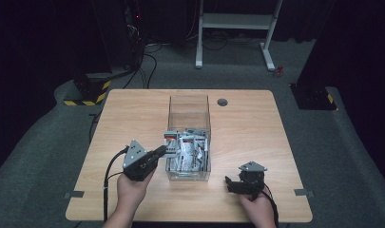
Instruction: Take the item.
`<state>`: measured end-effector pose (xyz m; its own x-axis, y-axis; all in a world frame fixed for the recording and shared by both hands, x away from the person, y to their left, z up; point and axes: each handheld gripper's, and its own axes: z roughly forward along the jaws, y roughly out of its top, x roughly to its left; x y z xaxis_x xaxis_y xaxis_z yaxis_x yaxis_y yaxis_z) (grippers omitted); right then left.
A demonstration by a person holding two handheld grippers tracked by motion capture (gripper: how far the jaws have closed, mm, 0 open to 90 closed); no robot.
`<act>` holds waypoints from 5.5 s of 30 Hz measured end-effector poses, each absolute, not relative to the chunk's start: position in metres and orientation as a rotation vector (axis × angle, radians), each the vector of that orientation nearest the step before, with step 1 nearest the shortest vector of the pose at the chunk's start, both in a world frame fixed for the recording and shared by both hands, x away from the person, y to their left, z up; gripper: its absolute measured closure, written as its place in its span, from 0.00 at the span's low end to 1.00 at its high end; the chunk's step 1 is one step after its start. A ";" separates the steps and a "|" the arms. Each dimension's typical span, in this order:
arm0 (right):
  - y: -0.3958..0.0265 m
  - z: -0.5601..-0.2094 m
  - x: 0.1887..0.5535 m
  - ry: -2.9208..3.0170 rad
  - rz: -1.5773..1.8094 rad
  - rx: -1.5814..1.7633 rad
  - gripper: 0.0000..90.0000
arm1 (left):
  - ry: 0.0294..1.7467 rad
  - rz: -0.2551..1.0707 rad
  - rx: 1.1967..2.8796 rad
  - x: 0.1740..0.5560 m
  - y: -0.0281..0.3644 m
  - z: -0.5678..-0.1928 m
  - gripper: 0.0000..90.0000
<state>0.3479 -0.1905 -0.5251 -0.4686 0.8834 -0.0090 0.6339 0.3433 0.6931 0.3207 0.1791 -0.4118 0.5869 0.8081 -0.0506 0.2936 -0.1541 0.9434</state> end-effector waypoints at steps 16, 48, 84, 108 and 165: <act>-0.191 -0.525 0.348 2.229 0.891 1.335 0.09 | 0.958 0.601 1.680 0.313 0.204 -0.412 1.00; -0.190 -0.525 0.348 2.228 0.892 1.335 0.09 | 1.034 0.618 1.668 0.318 0.234 -0.422 1.00; -0.191 -0.525 0.348 2.227 0.891 1.334 0.09 | 1.173 0.607 1.728 0.366 0.252 -0.460 1.00; -0.191 -0.525 0.348 2.225 0.890 1.334 0.09 | 1.303 0.527 1.747 0.396 0.259 -0.494 0.99; -0.191 -0.525 0.348 2.227 0.890 1.330 0.09 | 1.287 0.493 1.899 0.333 0.279 -0.512 0.29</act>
<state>0.3476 -0.1908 -0.5252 -0.4693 0.8829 -0.0131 0.6305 0.3454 0.6951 0.3327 0.2786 -0.5123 0.4130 0.9050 -0.1024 0.6046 -0.1884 0.7739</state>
